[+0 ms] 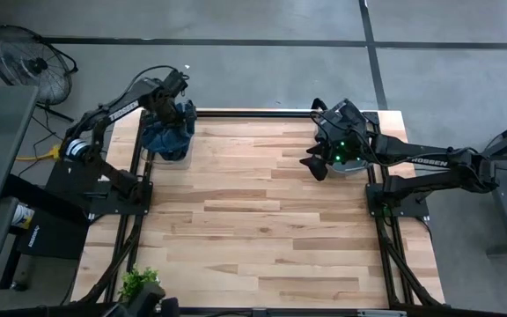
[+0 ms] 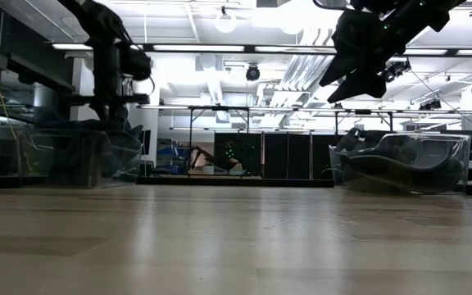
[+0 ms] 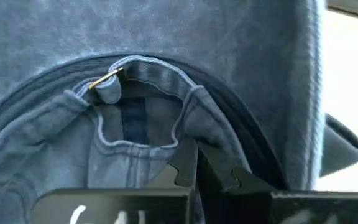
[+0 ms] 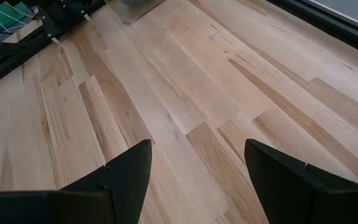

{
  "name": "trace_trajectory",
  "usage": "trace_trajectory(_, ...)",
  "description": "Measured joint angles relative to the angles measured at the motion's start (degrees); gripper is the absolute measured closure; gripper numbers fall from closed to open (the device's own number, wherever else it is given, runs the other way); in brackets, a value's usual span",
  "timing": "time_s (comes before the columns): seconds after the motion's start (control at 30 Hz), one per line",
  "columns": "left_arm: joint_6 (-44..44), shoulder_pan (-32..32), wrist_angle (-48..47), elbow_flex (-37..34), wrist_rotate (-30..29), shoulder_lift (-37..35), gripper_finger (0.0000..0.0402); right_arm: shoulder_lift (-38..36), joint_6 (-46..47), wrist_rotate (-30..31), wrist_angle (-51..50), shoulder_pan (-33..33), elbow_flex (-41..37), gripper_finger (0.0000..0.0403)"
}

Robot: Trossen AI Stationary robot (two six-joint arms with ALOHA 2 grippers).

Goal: Pick & Place hat
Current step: Put the blue cap into the left transparent bin

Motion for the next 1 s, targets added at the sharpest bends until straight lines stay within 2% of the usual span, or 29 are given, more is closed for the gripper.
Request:
trace_trajectory(0.53, -0.1, 0.0, 1.6, 0.0, -1.8, 12.7, 0.0401, 0.0, 0.0, 0.0, -3.0, 0.0, 0.0, 0.0151)
trace_trajectory(1.0, 0.3, 0.0, 4.5, -3.7, -0.1, 14.9, 0.0401, 0.0, -0.2, 1.0, -4.2, 0.0, 0.0, 0.0151)
